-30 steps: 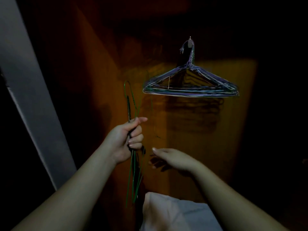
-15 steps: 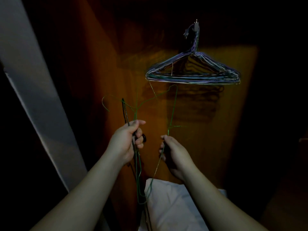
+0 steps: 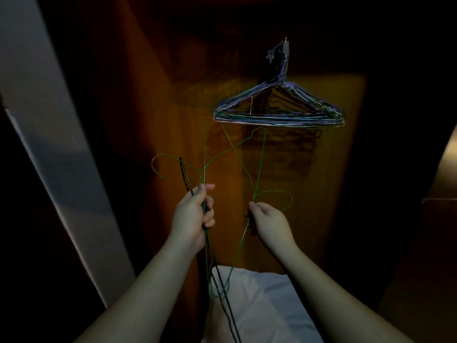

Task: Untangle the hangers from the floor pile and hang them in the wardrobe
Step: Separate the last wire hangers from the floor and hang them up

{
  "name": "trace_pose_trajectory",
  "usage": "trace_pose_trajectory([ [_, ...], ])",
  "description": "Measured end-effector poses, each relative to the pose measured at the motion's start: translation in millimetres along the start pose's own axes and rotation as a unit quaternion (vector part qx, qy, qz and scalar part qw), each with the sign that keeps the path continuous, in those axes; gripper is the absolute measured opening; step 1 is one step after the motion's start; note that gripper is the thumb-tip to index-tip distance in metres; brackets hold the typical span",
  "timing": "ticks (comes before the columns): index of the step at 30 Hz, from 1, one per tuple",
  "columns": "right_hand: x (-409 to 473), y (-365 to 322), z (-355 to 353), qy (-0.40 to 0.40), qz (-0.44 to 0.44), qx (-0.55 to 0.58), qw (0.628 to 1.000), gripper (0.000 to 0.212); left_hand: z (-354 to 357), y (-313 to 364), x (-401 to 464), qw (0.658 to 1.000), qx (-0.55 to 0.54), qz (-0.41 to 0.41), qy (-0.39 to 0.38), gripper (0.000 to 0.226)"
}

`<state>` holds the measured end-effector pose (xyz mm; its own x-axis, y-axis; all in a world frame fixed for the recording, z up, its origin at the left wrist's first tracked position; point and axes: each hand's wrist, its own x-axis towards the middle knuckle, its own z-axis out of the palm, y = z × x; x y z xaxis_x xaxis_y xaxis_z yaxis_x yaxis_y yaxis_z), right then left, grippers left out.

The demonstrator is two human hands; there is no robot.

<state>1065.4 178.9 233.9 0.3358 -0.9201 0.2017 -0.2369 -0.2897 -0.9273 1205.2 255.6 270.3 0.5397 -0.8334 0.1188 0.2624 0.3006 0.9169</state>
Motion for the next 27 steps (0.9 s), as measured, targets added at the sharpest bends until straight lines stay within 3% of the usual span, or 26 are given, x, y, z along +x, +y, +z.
trace_pose_trajectory([
  [4, -2.3, -0.1, -5.2, 0.026, -0.021, -0.073, 0.997, 0.040, -0.2, -2.6, -0.2, 0.999, -0.025, -0.019, -0.001, 0.024],
  [16, -8.3, -0.1, -22.5, 0.059, -0.056, -0.128, 0.988, 0.042, 6.8, -3.9, -6.5, 0.995, -0.085, -0.051, -0.013, 0.023],
  [21, -13.6, -8.2, -29.2, 0.025, -0.038, 0.065, 0.997, 0.036, 8.4, -4.1, -7.3, 0.994, -0.085, -0.061, -0.004, 0.021],
  [27, -4.5, -26.9, -39.9, -0.013, 0.004, 0.264, 0.964, 0.032, 2.9, -12.3, -0.4, 0.996, -0.015, -0.078, 0.038, 0.021],
])
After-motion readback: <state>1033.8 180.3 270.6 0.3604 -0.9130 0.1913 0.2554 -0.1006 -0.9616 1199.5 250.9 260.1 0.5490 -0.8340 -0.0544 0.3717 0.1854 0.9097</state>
